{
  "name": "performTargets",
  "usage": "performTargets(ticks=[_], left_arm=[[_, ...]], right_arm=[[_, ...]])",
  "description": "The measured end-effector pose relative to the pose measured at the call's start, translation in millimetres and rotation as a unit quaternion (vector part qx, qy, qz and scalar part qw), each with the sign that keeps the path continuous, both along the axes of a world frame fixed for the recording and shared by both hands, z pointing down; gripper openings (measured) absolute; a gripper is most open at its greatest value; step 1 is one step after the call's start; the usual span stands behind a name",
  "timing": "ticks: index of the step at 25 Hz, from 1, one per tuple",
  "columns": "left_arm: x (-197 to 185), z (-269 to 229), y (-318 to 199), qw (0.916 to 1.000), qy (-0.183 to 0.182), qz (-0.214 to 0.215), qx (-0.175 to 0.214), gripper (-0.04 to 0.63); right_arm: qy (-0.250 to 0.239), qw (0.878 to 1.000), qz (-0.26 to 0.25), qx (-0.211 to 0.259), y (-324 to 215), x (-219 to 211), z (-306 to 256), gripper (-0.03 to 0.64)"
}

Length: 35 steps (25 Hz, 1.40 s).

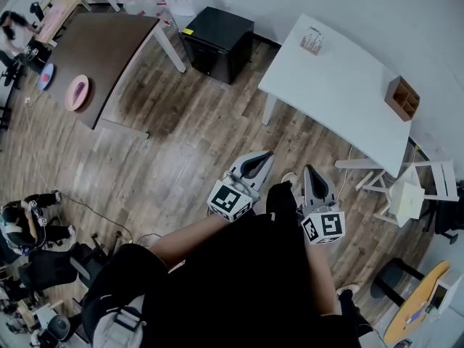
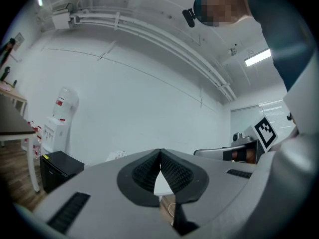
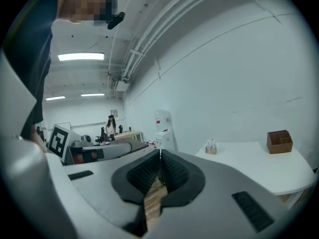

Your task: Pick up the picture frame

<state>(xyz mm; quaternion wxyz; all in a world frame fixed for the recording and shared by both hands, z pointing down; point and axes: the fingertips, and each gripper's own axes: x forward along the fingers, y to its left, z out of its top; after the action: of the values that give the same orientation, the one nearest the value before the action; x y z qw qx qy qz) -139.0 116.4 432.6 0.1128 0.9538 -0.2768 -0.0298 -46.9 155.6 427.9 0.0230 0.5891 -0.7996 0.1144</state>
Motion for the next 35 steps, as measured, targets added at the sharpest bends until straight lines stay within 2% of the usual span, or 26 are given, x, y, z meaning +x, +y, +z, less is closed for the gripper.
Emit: performTargets(ticks=[2,6,12,18,23,26,29,35], left_arm=[[-0.4,3.1,-14.1,0.9999,-0.005,-0.011,0.000,0.012],[5.5,11.4,-51.4,0.9995,0.001,-0.028,-0.014,0.013],[41.2,15.3,-127.4,0.9995,-0.010,-0.029,0.001,0.012],[87.2,17.1,-208.8,0.9991,0.029,-0.031,0.001,0.014],[139.2,28.1,-270.1,0.9998,0.000,-0.017,0.002,0.014],[159.0,37.2,-297.6,1.0000,-0.003,-0.004,-0.002,0.014],[171.6,50.4,-323.6,0.9999,-0.009,-0.007,-0.005,0.014],[191.6,100.1,-377.6,0.9976,-0.042,0.005,-0.055,0.014]], right_arm=[[-0.014,1.000,0.000,0.002,-15.3,8.0,1.1,0.029],[0.004,1.000,0.004,0.010,-53.1,37.4,7.4,0.029],[0.001,1.000,-0.003,-0.003,-131.1,94.3,25.3,0.031],[-0.042,0.999,-0.010,-0.001,-214.4,138.9,29.2,0.031],[-0.034,0.999,-0.034,-0.010,-275.4,173.6,42.5,0.031],[-0.012,0.999,-0.048,-0.014,-299.6,192.4,54.0,0.031],[-0.009,0.998,-0.060,-0.023,-322.8,210.6,69.0,0.031],[0.018,0.996,-0.075,-0.038,-371.0,237.3,108.2,0.031]])
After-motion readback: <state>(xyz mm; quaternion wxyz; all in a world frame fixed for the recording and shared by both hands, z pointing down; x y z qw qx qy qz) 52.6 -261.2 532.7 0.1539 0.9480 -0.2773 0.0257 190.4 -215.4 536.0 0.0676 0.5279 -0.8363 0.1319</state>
